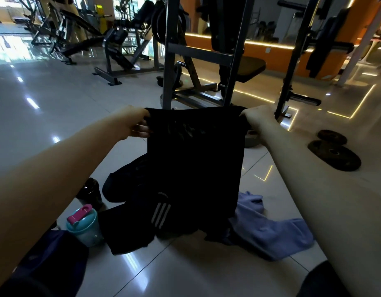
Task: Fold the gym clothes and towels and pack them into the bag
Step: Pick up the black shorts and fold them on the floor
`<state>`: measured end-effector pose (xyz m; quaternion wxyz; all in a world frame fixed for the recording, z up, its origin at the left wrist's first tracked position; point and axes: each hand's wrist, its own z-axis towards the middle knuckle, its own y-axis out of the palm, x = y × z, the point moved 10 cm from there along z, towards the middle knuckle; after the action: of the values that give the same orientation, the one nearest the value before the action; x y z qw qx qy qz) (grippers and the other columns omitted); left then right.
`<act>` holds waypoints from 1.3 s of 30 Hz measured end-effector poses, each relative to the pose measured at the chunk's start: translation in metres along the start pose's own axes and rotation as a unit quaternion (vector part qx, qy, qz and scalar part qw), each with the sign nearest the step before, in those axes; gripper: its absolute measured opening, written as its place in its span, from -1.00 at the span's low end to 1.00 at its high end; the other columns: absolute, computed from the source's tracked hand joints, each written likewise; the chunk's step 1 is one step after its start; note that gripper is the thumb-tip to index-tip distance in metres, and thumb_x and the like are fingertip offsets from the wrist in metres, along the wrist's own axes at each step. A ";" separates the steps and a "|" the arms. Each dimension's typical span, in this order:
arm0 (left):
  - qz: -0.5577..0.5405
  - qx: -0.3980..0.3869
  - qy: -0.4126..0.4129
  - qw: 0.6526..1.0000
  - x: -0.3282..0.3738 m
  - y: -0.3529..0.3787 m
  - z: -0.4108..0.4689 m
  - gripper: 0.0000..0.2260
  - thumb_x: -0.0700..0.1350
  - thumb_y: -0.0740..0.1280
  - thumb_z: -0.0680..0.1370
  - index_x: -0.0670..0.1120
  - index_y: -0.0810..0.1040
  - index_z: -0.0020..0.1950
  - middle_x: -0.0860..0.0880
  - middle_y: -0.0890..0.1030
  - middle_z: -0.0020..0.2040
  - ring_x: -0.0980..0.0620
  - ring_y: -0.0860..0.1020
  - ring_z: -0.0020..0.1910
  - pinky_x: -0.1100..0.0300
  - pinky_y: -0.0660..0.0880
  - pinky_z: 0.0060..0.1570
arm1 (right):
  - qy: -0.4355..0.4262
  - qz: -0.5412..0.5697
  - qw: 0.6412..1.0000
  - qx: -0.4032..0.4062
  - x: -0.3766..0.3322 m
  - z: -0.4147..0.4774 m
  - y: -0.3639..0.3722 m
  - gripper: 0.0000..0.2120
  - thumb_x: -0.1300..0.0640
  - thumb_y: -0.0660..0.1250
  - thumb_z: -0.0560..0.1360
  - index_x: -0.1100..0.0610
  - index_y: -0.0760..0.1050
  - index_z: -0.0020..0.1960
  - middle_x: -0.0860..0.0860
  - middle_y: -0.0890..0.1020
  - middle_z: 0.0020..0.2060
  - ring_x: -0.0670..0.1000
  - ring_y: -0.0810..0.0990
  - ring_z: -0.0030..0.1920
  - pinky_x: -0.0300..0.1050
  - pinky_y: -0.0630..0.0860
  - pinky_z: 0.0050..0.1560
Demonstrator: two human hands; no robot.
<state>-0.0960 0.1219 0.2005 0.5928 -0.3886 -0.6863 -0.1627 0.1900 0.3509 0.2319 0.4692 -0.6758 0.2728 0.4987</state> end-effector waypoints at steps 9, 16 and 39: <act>0.025 -0.080 -0.011 0.996 0.013 0.008 -0.009 -0.74 0.09 0.45 0.53 -0.08 0.54 -0.03 -0.02 0.45 -0.35 0.05 0.49 -0.35 0.13 0.57 -0.15 | 0.080 0.014 0.992 -0.092 0.028 -0.002 0.007 -0.97 0.20 0.39 0.57 0.14 0.54 -0.04 0.11 0.54 -0.17 0.04 0.58 -0.28 -0.17 0.53 -0.40; 0.406 -0.018 0.039 0.913 -0.010 -0.003 0.001 -0.64 0.08 0.40 0.59 -0.24 0.62 0.08 -0.19 0.66 0.04 -0.11 0.61 -0.09 0.05 0.54 -0.09 | -0.051 0.011 0.977 -0.206 -0.032 -0.017 0.045 -0.74 0.17 0.33 0.61 0.13 0.52 0.29 0.12 0.61 0.15 0.07 0.62 0.10 0.00 0.56 0.16; 0.393 0.243 0.268 0.846 0.045 -0.020 -0.029 -0.78 0.00 0.24 0.56 -0.10 0.50 -0.21 -0.10 0.57 -0.29 -0.16 0.55 -0.26 0.05 0.44 -0.25 | -0.121 -0.348 0.919 -0.140 0.004 -0.011 0.027 -0.84 0.34 0.32 0.56 0.11 0.55 -0.10 0.11 0.60 -0.17 0.03 0.62 -0.26 -0.08 0.57 -0.30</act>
<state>-0.0904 0.1049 0.2541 0.8434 -0.4105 -0.3085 0.1580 0.1734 0.3302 0.2191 0.5432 -0.7213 -0.1113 0.4150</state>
